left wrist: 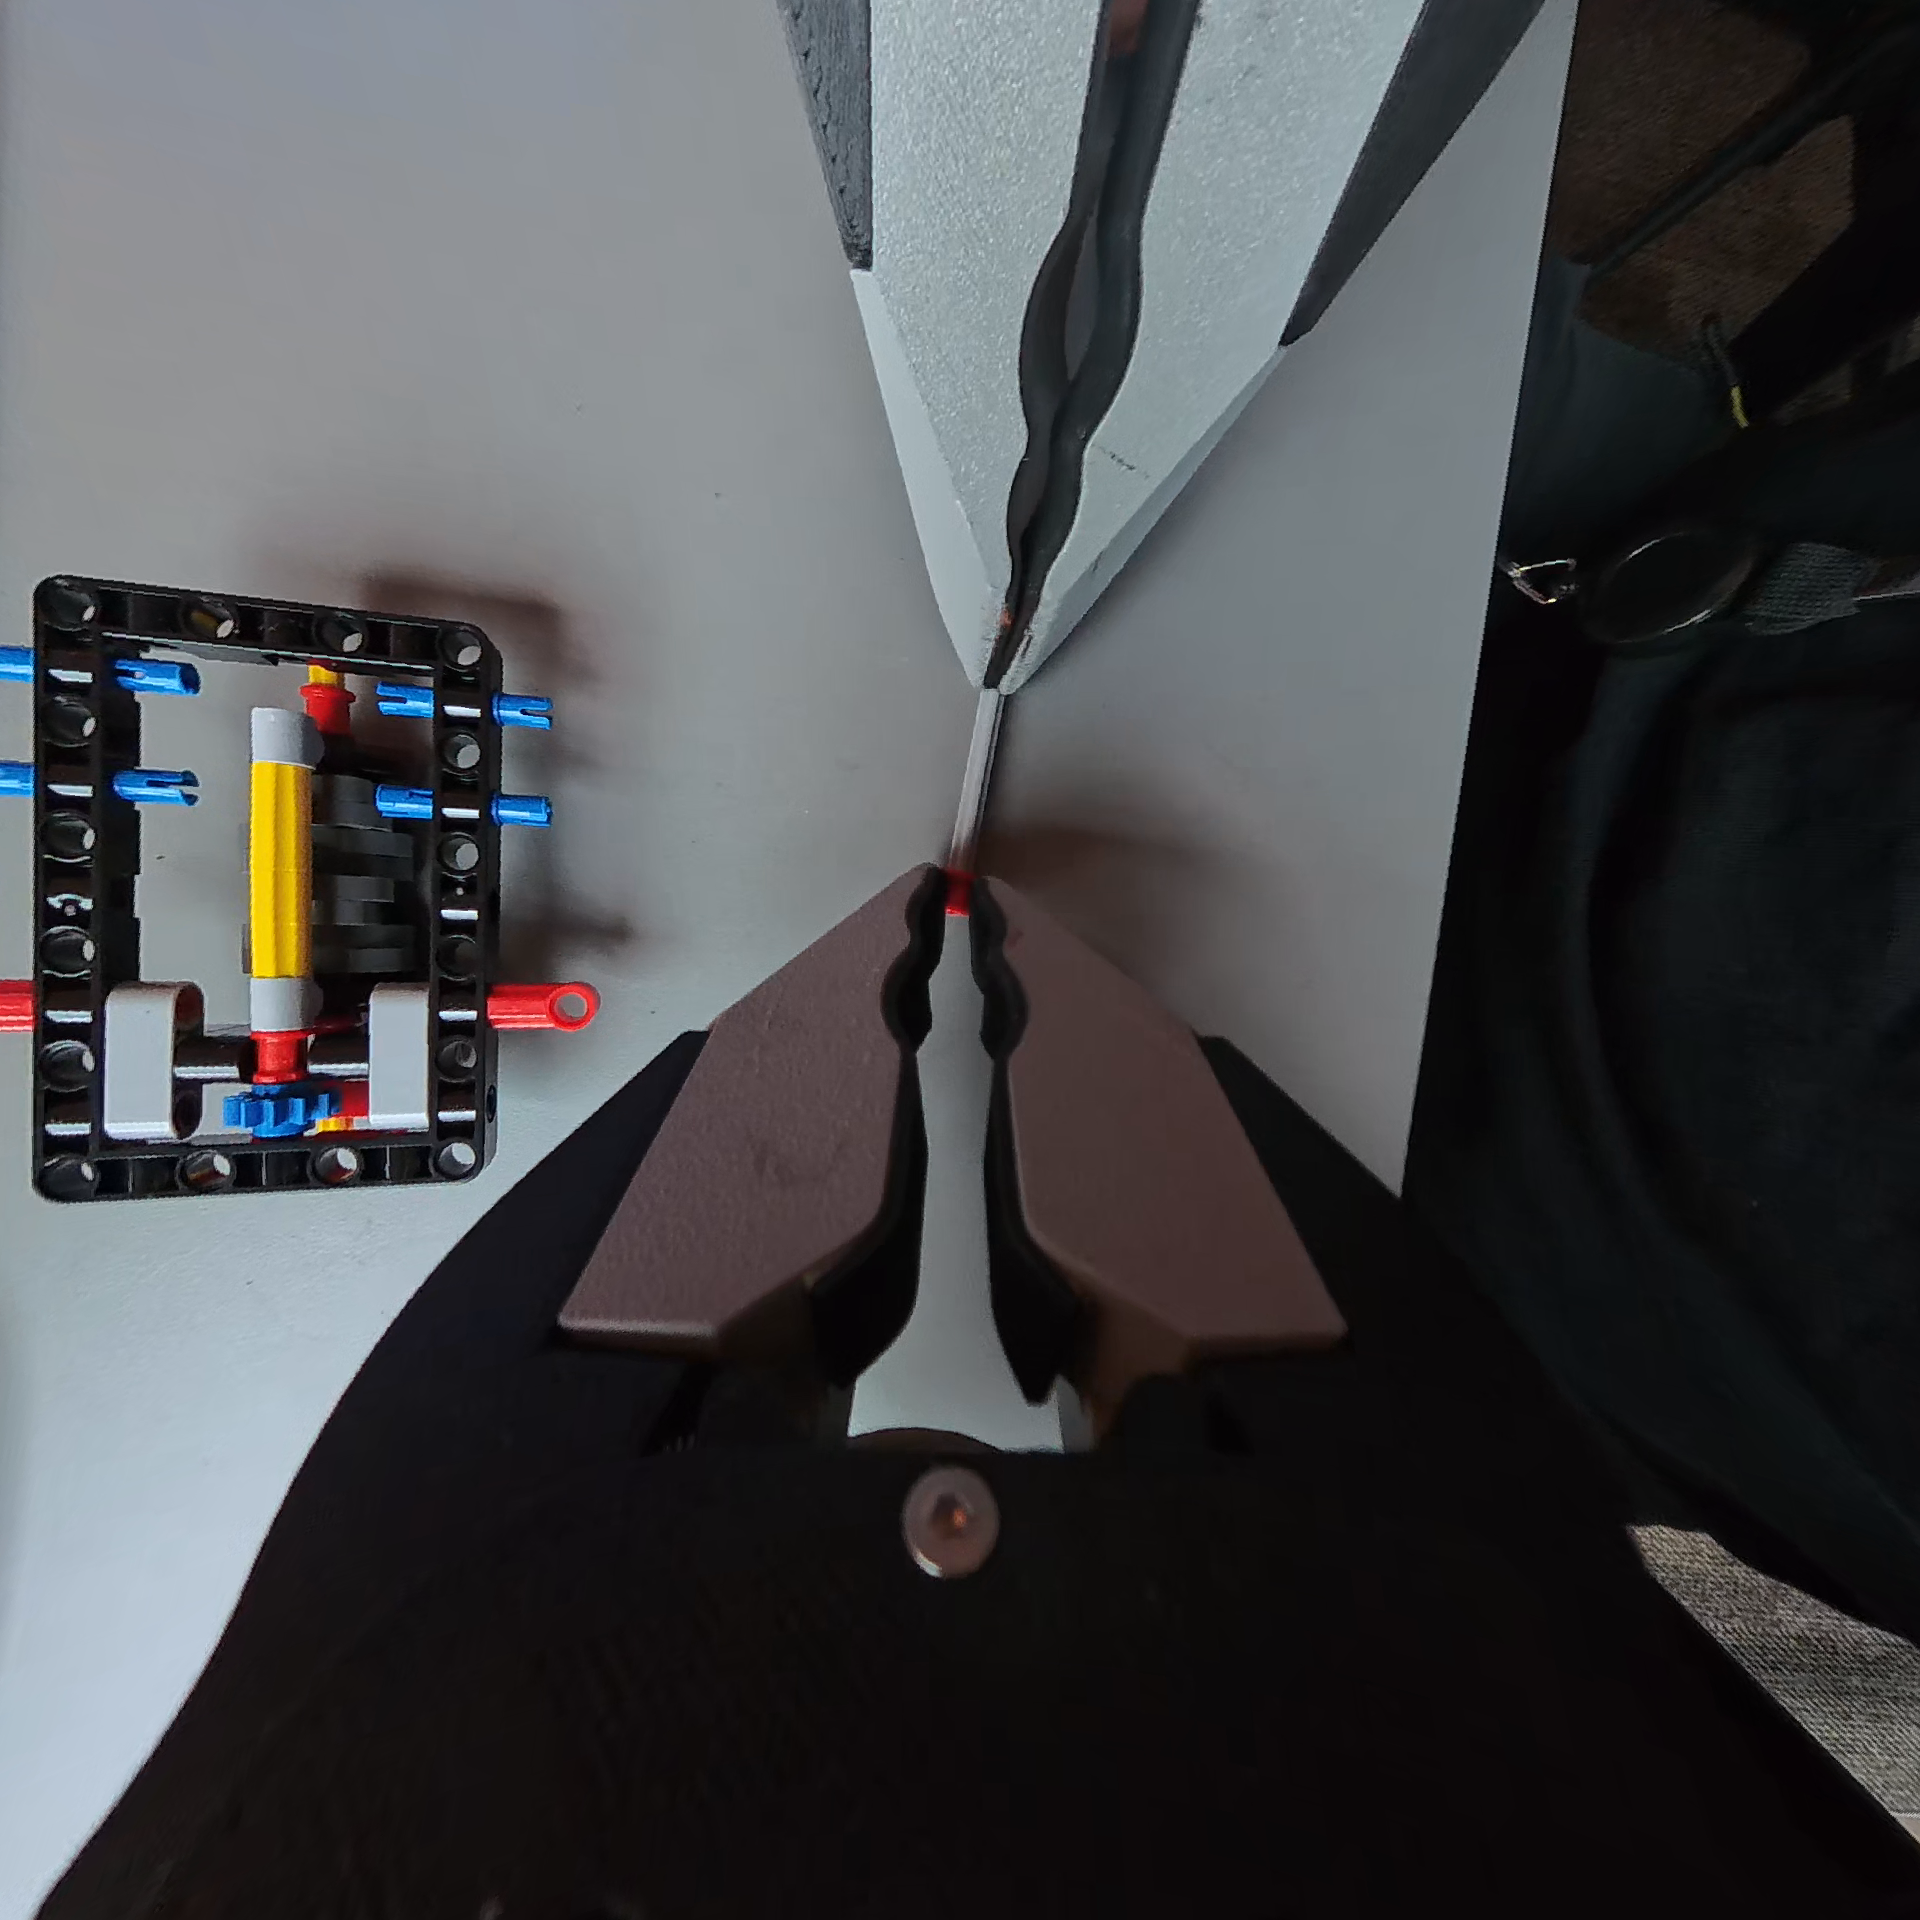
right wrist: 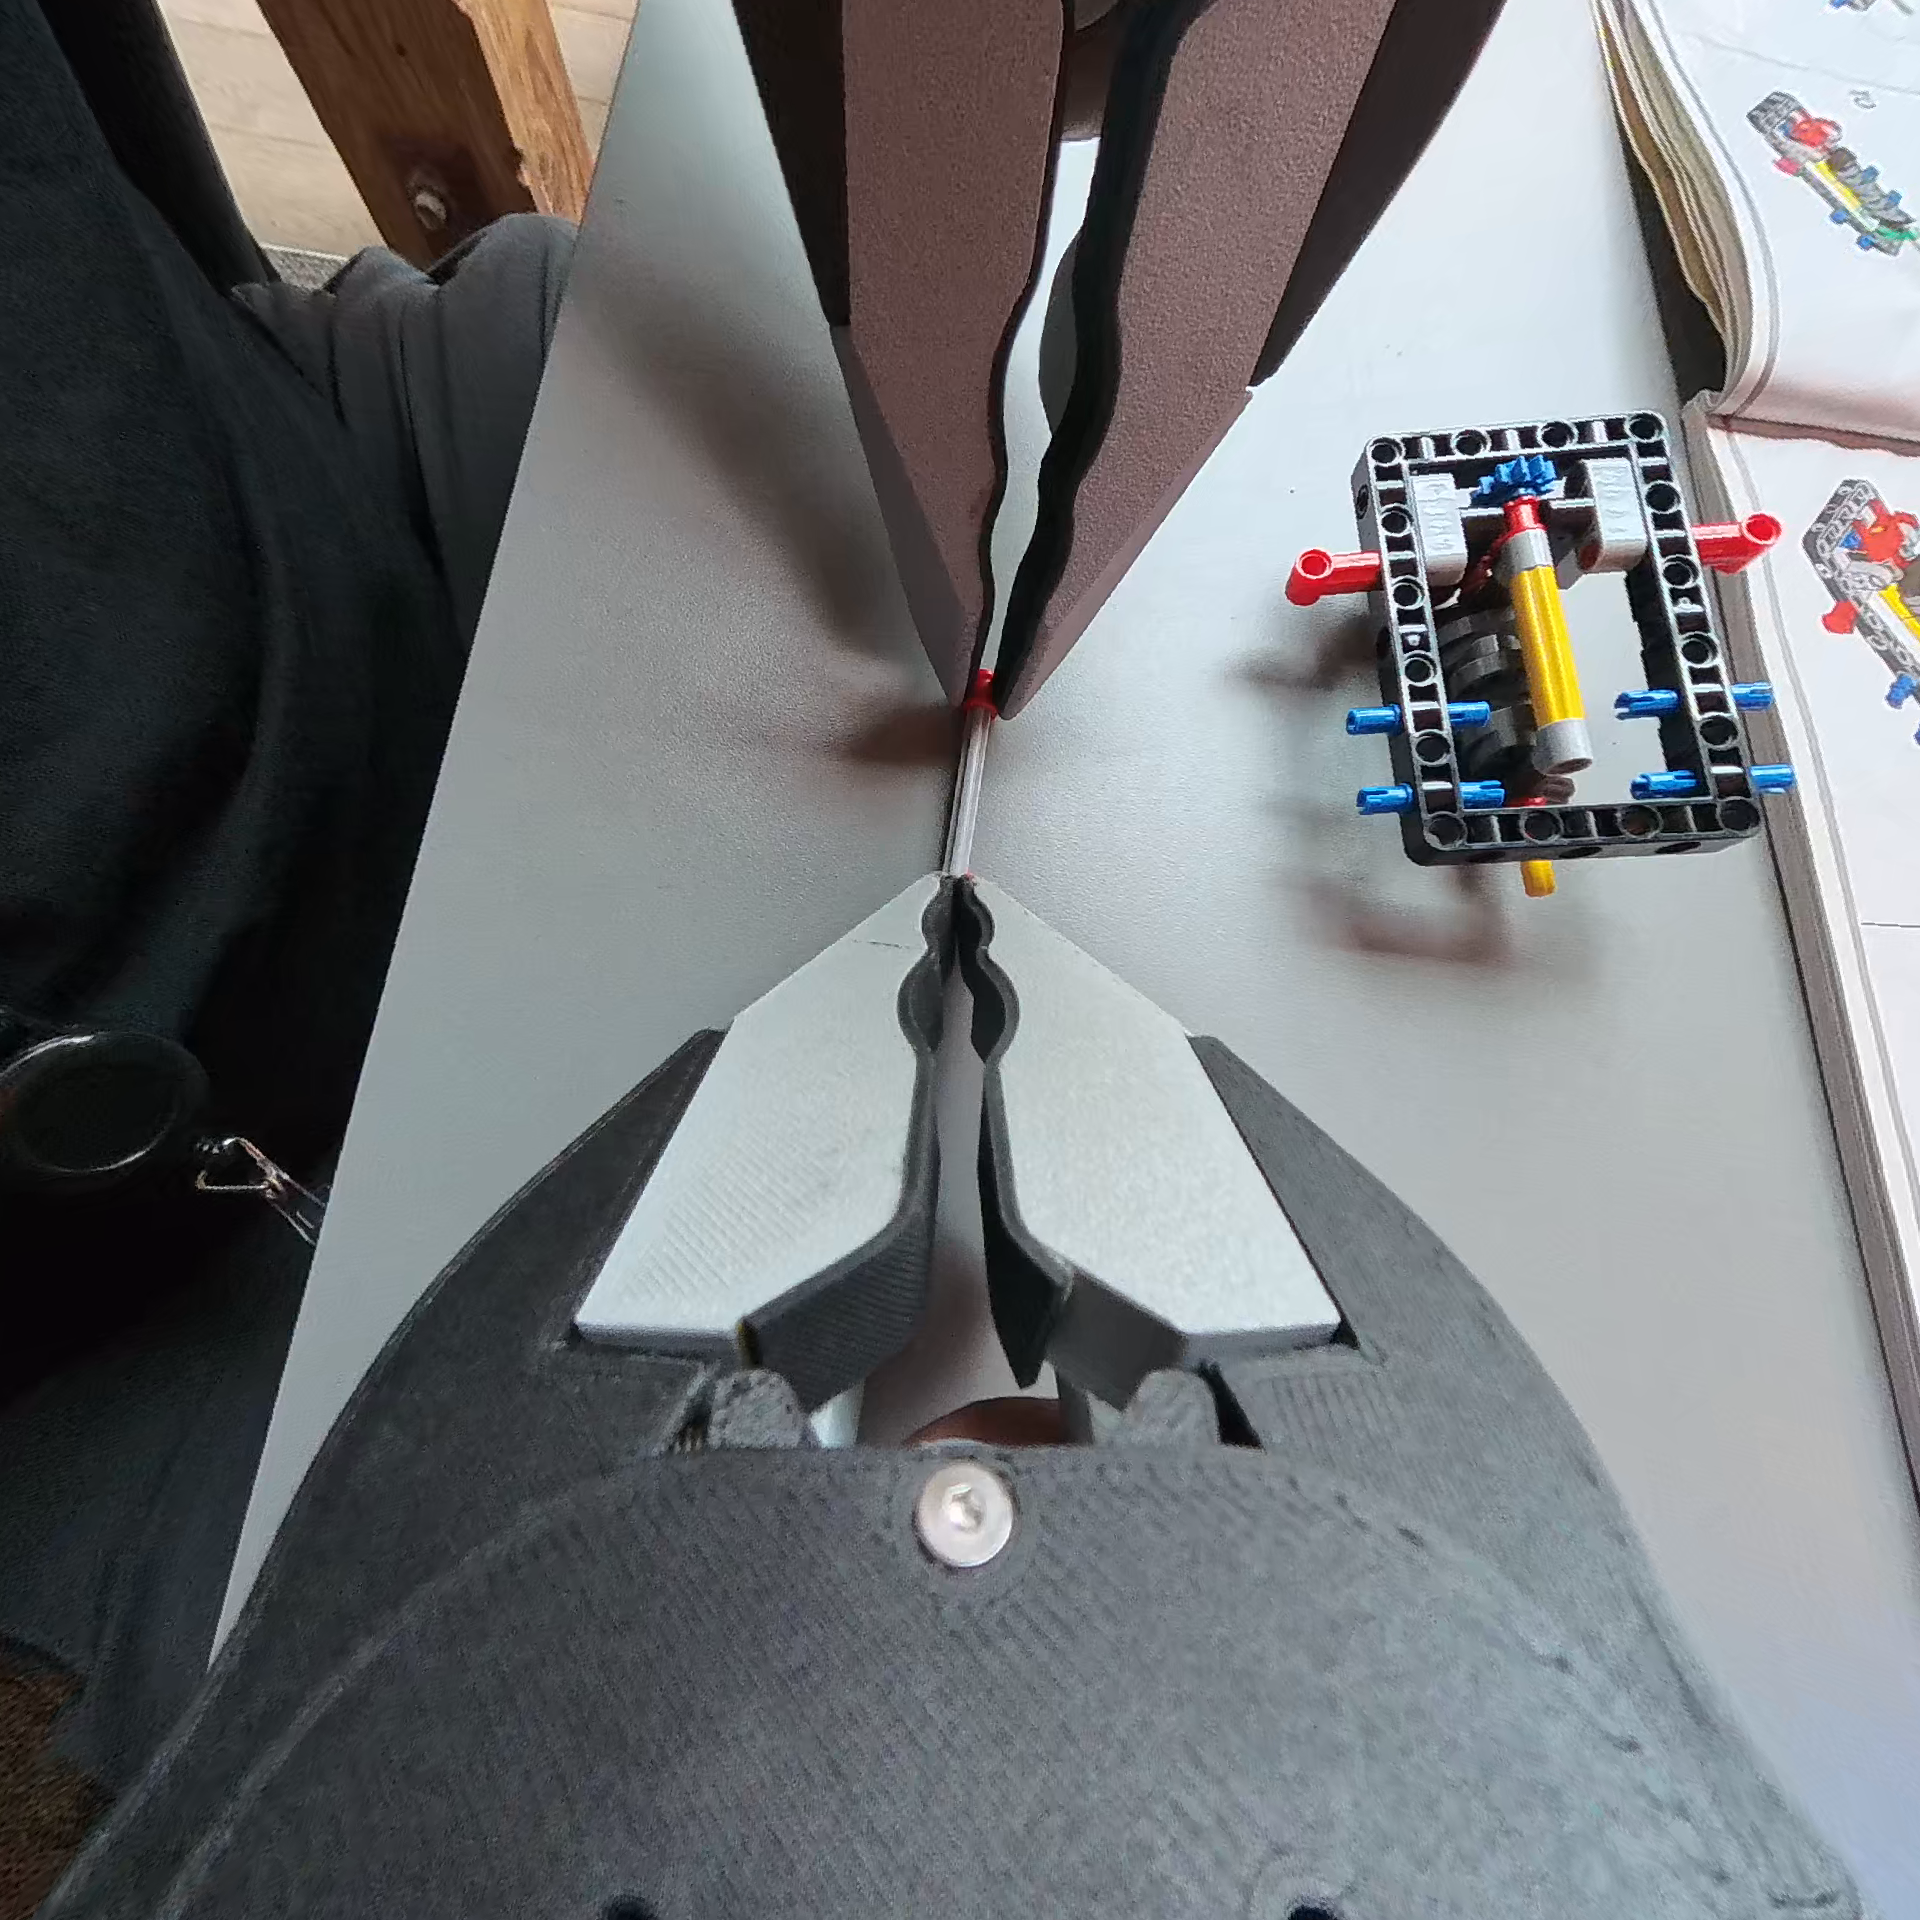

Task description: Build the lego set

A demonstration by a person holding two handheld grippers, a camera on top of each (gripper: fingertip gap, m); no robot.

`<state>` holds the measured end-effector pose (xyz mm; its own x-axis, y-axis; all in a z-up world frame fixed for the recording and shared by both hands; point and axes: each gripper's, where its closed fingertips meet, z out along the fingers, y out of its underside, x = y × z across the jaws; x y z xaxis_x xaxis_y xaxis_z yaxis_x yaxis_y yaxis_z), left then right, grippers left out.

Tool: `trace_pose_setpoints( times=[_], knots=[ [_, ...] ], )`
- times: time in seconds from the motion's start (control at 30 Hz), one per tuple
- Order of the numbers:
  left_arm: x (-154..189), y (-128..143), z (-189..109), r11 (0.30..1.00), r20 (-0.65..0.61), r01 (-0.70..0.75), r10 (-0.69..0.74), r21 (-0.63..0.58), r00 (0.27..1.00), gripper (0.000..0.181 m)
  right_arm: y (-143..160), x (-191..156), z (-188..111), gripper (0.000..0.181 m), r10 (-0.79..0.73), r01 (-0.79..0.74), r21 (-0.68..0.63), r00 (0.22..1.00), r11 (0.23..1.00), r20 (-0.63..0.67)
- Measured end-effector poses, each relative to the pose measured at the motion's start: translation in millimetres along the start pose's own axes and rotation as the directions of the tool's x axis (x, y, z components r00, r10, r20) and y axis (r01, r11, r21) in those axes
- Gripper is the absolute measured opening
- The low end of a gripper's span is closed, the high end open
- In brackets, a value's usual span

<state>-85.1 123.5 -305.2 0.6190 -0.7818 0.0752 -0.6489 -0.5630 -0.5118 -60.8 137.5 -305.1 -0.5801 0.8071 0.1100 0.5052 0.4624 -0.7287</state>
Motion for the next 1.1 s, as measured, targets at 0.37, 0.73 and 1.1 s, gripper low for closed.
trace_pose_setpoints(
  times=[0.37, 0.73, 1.1],
  knots=[
    [0, 0, 0, 1.000, -0.010, 0.006, -0.006, 0.012, 1.000, 0.002, 0, 1, 0, 0.000, -0.001, 0.001, -0.001, 1.000, 1.000, -0.006],
    [-2, -3, 2, 0.997, -0.012, 0.036, -0.035, 0.064, 0.999, 0.003, 1, 4, -3, 0.000, 0.030, -0.030, 0.015, 1.000, 0.999, 0.006],
    [-1, -5, 1, 0.990, 0.078, -0.067, 0.058, 0.127, 0.995, 0.003, -4, 4, 5, 0.001, 0.004, -0.004, -0.001, 0.999, 1.000, -0.042]
  ],
)
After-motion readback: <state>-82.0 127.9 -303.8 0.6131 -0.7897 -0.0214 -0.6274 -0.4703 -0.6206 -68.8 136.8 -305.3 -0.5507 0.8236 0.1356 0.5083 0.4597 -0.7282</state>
